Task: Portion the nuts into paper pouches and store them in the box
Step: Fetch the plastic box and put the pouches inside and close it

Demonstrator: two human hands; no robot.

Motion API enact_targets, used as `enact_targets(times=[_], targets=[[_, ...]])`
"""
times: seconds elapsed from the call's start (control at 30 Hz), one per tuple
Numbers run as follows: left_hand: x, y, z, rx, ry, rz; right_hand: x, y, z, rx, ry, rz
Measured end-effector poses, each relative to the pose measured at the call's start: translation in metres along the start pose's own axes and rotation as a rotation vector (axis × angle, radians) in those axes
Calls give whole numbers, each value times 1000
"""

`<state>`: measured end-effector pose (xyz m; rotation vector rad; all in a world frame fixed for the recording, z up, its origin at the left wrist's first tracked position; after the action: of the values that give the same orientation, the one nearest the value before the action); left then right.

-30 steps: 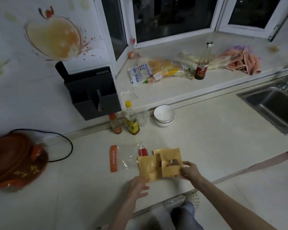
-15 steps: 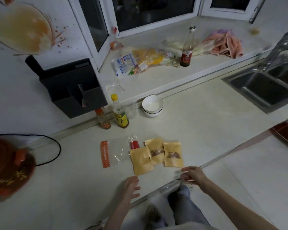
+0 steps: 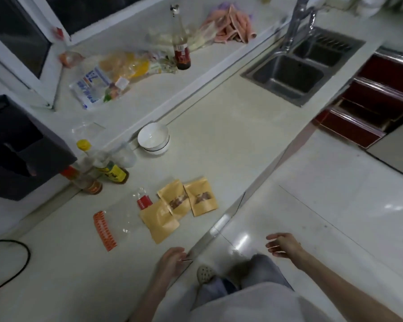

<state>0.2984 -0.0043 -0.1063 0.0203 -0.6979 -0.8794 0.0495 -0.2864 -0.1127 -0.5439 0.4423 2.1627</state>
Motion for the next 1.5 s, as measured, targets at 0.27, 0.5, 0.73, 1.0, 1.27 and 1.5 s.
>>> enact_targets(times=[0.27,0.5,0.73,1.0,1.27,1.5], targets=[[25,-67,7,-77,56,-183,16,84,3,105,13,-219],[79,-153,15,-191,-74,-413,82,175,4,184,-69,-320],[129,-234,30,-209,-154,-470,161,248,7,251,-189,-286],[146,-306,33,-248,-172,-580,219,305,25,313,-310,-306],[160,-362,11,-306,-128,-615,196,352,24,331,-313,-352],[201,-413,-30,-342,-118,-673,100,407,-29,408,-190,-414]])
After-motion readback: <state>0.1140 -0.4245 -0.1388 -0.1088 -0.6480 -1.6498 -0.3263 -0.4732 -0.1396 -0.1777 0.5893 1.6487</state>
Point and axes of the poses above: each hand's wrist, its own z-axis away from the middle knuckle, its own y-axis out of the back of the hand, x = y × z, the point moved 9 cm from there along -z, towards the middle knuckle, and after that the axes turned 9 degrees about -z, right-handed, at the moved point
